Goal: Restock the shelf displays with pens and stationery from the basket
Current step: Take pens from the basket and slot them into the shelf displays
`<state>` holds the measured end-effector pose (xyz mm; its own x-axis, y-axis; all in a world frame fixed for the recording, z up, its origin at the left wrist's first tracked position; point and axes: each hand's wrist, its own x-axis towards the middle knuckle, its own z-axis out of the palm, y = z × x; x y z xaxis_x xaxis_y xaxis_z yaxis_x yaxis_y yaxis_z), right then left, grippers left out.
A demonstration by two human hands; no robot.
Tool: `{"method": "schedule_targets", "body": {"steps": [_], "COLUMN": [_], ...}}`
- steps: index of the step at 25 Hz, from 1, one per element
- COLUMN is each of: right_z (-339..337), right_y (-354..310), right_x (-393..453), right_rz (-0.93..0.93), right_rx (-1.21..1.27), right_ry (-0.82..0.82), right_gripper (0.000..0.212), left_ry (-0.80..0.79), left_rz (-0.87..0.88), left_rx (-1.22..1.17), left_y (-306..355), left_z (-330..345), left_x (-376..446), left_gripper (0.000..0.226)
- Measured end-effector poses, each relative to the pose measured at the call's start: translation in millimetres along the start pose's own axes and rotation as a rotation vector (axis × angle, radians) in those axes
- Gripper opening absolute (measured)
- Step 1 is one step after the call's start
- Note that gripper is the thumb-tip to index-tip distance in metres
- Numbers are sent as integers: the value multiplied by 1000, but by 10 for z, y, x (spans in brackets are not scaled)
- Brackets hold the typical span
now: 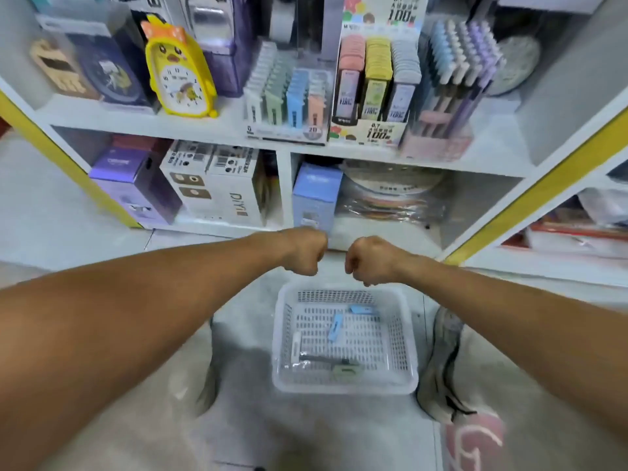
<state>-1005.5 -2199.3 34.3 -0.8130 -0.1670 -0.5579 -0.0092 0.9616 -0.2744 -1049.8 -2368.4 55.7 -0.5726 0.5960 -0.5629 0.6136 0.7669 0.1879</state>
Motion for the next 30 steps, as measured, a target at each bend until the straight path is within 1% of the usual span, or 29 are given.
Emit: {"method": "schedule_targets", "body": {"steps": [3,6,7,9,10,12,14,17,20,22,24,26,28,30], "right_z": [772,1401,1581,1936,2096,2332,2452,2565,2625,2615,2596,2550,2462,2347], "right_y": [452,766,824,834,803,718,627,518,518,567,629,712,819,931], "right_x": [177,212,219,198,185,183,230,301,293,282,285,276,274,280], "right_rz": [108,144,146,105,58,-48,-130,-208,-191,-186,-194,-161,-76,30], "right_rx": [6,13,25,-8,-45,-116,-172,-248,-285,-301,-314,-268,-155,-48], "right_ry": [-61,-155,-192,-251,-253,-217,-166,-140,-136,-148,-178,-199,-150,-81], "right_gripper": [27,31,33,37,39,44,40,27,23,22,21,20,21,24], "left_ry": [-159,-257,-282,-302,-270,-155,-96,-86,-21,16,40,88,128,153], "left_rz": [-16,14,10,-25,-56,-193,-331,-405,-410,-398,-386,-358,-333,-412], "left_rx": [11,8,9,-2,3,-18,-57,-135,-76,-94,-218,-312,-375,-506], "left_y": [158,258,283,344,376,423,437,404,407,419,403,380,368,358], "left_z": [622,1227,1439,1856,2031,2280,2409,2538,2595,2605,2600,2575,2526,2439], "left_x": [284,498,564,644,659,649,648,696,738,744,734,755,821,922], "left_gripper": [8,9,13,33,42,52,50,48,48,44,44,45,43,37]}}
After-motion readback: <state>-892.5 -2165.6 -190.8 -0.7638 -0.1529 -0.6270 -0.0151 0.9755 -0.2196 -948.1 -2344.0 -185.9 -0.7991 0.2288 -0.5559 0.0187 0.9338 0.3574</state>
